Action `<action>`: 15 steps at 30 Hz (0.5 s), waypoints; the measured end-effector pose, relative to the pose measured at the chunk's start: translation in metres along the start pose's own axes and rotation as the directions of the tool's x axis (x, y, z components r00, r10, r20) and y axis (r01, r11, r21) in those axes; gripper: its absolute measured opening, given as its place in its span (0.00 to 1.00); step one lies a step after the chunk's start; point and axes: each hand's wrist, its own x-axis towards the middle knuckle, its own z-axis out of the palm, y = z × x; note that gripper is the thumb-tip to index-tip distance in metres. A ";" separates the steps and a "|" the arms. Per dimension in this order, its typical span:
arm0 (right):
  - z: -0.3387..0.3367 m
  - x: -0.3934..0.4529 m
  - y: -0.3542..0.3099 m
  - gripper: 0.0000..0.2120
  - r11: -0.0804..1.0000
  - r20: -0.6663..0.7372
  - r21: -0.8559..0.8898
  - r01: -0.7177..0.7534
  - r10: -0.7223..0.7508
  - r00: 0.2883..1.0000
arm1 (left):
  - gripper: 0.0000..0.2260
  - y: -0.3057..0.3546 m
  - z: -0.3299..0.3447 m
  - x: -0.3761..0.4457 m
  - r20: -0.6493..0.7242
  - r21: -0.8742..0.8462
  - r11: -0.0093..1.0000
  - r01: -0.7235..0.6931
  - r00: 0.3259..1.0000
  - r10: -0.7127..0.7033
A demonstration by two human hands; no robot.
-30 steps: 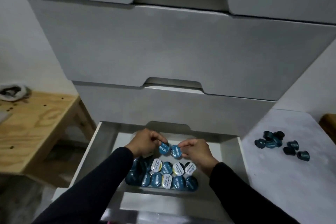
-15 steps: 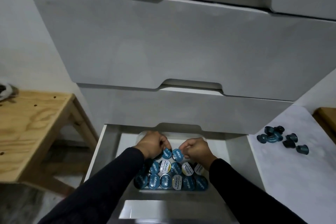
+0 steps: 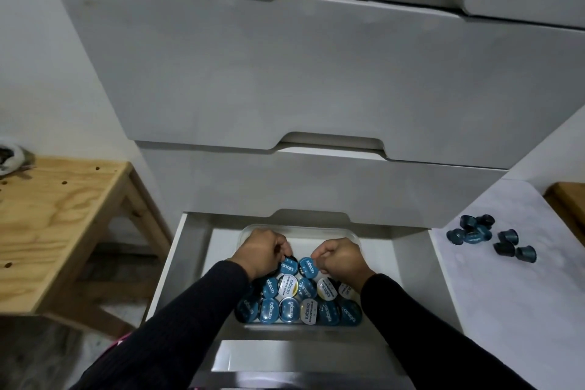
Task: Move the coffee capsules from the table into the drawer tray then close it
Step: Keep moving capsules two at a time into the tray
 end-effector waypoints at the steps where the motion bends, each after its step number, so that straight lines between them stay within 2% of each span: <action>1: 0.000 -0.001 0.000 0.12 1.000 0.004 -0.017 0.015 -0.015 1.000 | 0.11 0.001 0.000 -0.002 -0.011 0.000 1.000 -0.002 1.000 0.002; 4: 0.000 -0.004 -0.002 0.05 0.995 -0.007 -0.082 0.062 -0.063 0.998 | 0.09 0.007 -0.002 -0.009 -0.050 0.015 1.000 -0.012 0.999 0.013; 7: 0.001 -0.011 -0.009 0.11 0.955 -0.031 -0.262 0.136 -0.149 0.988 | 0.09 0.014 -0.002 -0.018 -0.099 0.053 0.998 -0.029 0.995 0.034; 12: 0.009 -0.035 -0.024 0.18 0.784 0.025 -0.567 0.253 -0.291 0.956 | 0.15 0.031 0.006 -0.034 -0.170 0.211 0.977 0.027 0.985 0.010; 15: 0.011 -0.052 -0.026 0.18 0.693 0.018 -0.667 0.274 -0.353 0.935 | 0.17 0.045 0.013 -0.055 -0.287 0.264 0.962 0.077 0.958 0.002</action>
